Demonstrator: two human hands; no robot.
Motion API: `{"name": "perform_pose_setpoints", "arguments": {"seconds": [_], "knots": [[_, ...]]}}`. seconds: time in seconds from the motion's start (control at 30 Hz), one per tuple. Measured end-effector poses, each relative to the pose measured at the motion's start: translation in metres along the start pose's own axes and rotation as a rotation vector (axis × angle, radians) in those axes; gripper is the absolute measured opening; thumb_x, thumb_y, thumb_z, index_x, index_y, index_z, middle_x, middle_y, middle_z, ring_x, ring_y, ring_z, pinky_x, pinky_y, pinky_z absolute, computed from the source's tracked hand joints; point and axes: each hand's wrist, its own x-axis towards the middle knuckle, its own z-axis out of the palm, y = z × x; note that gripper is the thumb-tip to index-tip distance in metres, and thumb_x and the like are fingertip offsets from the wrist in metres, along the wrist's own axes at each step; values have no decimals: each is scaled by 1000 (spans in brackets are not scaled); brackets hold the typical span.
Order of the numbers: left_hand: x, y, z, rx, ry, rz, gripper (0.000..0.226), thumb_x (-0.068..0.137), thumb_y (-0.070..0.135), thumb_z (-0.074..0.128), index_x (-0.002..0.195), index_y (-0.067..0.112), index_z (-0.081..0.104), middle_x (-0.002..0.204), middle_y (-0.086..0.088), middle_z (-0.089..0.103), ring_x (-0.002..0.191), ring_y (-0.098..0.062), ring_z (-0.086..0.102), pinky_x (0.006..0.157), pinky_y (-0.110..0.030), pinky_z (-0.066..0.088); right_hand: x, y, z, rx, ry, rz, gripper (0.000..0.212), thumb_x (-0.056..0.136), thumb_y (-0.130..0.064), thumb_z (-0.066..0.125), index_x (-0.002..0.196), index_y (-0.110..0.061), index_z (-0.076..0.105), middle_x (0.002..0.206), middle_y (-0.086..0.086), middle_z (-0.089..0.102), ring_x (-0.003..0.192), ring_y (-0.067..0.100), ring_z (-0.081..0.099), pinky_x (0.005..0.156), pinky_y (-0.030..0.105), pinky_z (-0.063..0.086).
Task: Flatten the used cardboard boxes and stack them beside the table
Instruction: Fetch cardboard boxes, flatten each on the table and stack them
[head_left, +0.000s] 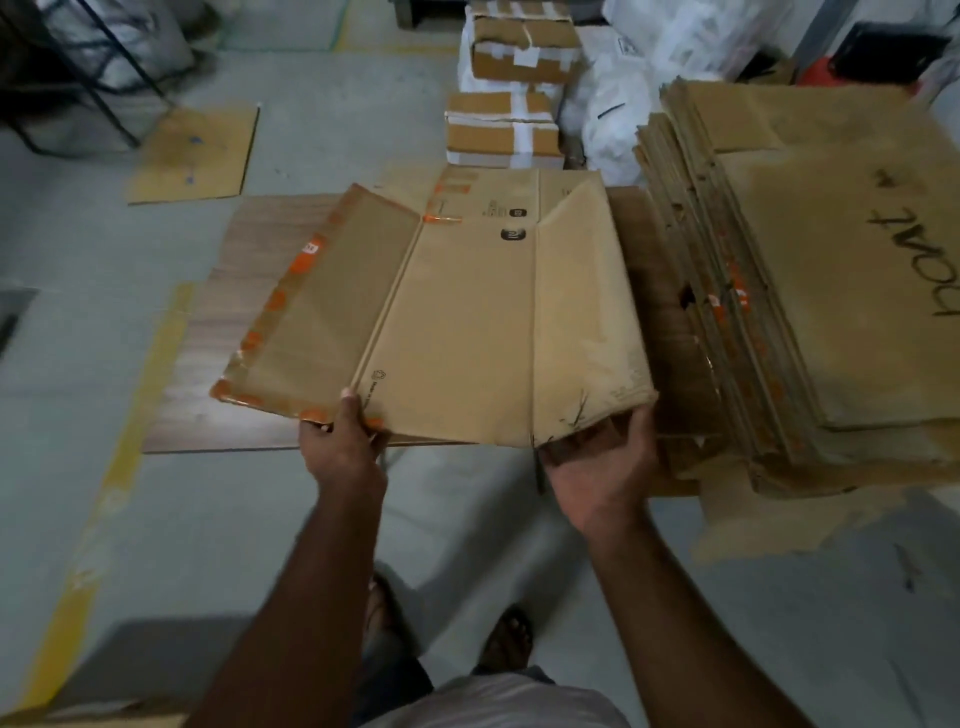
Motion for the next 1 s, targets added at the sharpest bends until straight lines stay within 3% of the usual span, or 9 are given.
{"name": "perform_pose_setpoints", "arguments": {"seconds": [0.1, 0.2, 0.33, 0.4, 0.47, 0.57, 0.67, 0.87, 1.0], "knots": [[-12, -1, -10, -8, 30, 12, 30, 98, 21, 67, 125, 14, 56, 114, -11, 70, 96, -25, 74, 65, -38, 63, -4, 19, 1, -28, -65, 30, 107, 54, -83, 77, 145, -31, 55, 146, 7, 59, 131, 31, 57, 104, 51, 48], [-17, -4, -22, -14, -21, -87, 11, 95, 19, 68, 105, 19, 63, 97, -5, 70, 77, -20, 70, 58, -32, 60, -9, 29, -2, -88, -145, 95, 118, 32, -92, 78, 137, -43, 56, 147, -1, 56, 135, 30, 51, 112, 57, 37], [-7, 3, -38, -4, -168, -259, 19, 90, 30, 71, 100, 15, 67, 77, -10, 61, 51, -18, 55, 44, -21, 45, -14, 40, 4, -64, -133, 127, 129, 26, -80, 89, 142, -36, 50, 141, 1, 59, 129, 27, 56, 100, 56, 50], [2, 9, -39, 7, -239, -260, 25, 92, 40, 71, 97, 16, 67, 69, -8, 59, 47, -16, 53, 42, -20, 43, -11, 43, 9, -117, -33, 130, 111, 48, -64, 93, 143, -27, 51, 138, 9, 62, 123, 27, 62, 87, 48, 57], [8, 16, -33, 44, -309, -254, 38, 93, 52, 67, 102, 15, 68, 67, -6, 59, 48, -15, 52, 42, -19, 43, -3, 46, 10, -152, 85, 126, 66, 81, -46, 78, 137, -19, 55, 136, 16, 62, 115, 28, 64, 81, 41, 56], [17, 23, -27, 108, -342, -304, 44, 95, 56, 62, 112, 16, 69, 86, -9, 69, 62, -17, 63, 49, -23, 52, 4, 49, 18, -115, 175, 122, 31, 99, -35, 63, 121, -14, 60, 125, 16, 63, 107, 27, 63, 77, 38, 54], [22, 32, -28, 94, -336, -298, 30, 99, 34, 65, 118, 11, 66, 111, -12, 71, 87, -23, 71, 62, -33, 60, 7, 52, 29, -73, 247, 74, 32, 99, -29, 66, 125, -12, 58, 120, 14, 63, 102, 25, 63, 72, 38, 55], [1, 47, -38, 234, -244, 2, 31, 101, 20, 63, 119, -4, 59, 104, -18, 68, 80, -29, 72, 52, -34, 62, -4, 65, 43, -114, 333, -10, 45, 92, -12, 74, 134, -10, 56, 130, 18, 62, 106, 27, 62, 69, 37, 56], [-6, 52, -60, 155, -260, -26, 34, 100, 20, 64, 123, -4, 59, 110, -21, 70, 85, -31, 73, 53, -31, 61, -20, 70, 51, -119, 335, -45, 44, 94, -15, 72, 135, -11, 55, 125, 16, 64, 109, 28, 63, 72, 35, 56]]}}
